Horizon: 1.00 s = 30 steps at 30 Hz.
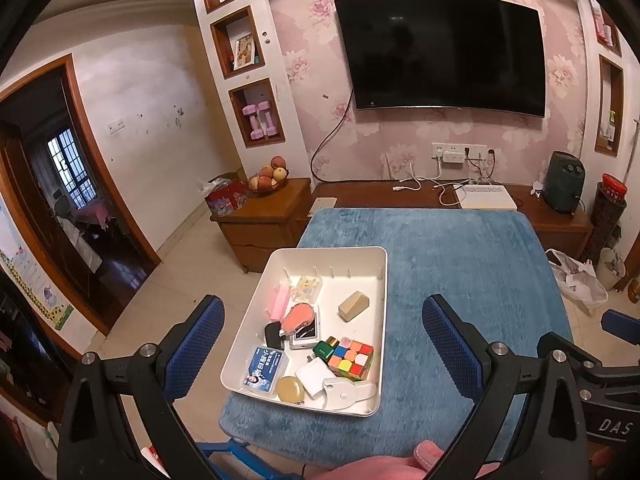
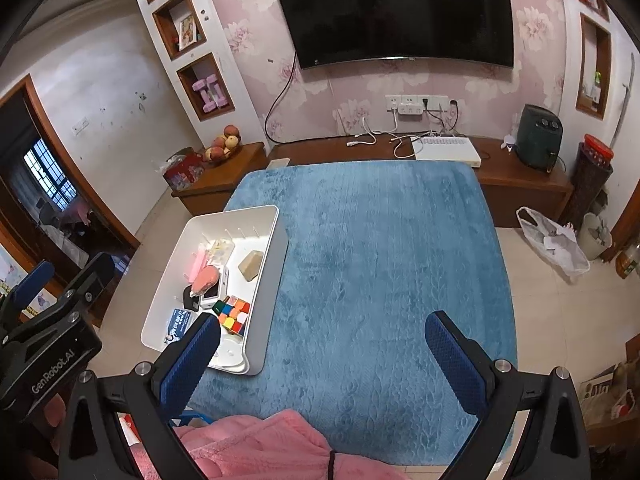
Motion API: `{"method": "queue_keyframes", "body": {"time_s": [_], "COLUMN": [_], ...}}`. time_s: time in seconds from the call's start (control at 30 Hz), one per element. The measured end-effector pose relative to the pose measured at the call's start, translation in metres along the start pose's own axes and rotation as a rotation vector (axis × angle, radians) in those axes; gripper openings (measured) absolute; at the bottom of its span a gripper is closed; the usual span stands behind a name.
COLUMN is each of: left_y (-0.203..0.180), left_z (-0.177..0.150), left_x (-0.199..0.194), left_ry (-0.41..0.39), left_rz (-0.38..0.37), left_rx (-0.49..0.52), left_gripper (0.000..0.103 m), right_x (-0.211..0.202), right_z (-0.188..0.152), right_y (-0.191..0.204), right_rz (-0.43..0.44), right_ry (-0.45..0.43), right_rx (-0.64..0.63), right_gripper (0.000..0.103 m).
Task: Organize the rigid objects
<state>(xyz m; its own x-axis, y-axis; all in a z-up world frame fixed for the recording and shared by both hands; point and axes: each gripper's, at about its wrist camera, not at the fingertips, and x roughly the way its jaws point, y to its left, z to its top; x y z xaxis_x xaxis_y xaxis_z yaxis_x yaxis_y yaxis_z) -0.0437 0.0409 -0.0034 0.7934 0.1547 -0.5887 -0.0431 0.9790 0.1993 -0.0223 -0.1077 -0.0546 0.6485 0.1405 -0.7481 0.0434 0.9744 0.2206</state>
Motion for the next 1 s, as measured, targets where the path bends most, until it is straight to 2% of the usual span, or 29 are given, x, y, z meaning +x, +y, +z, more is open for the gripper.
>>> {"method": "queue_keyframes", "body": {"time_s": [1.0], "left_y": [-0.0033], "left_z": [0.0049], "left_x": [0.0026], "left_ry": [-0.008], "left_rz": [-0.019], "left_rx": [0.012], "left_gripper": [0.099], "right_x": [0.0092], "right_z": [-0.0011], "right_y": [0.0020], "right_rz": [-0.008], "right_ry": [0.039], "right_rx": [0.011], "right_gripper": [0.103]}}
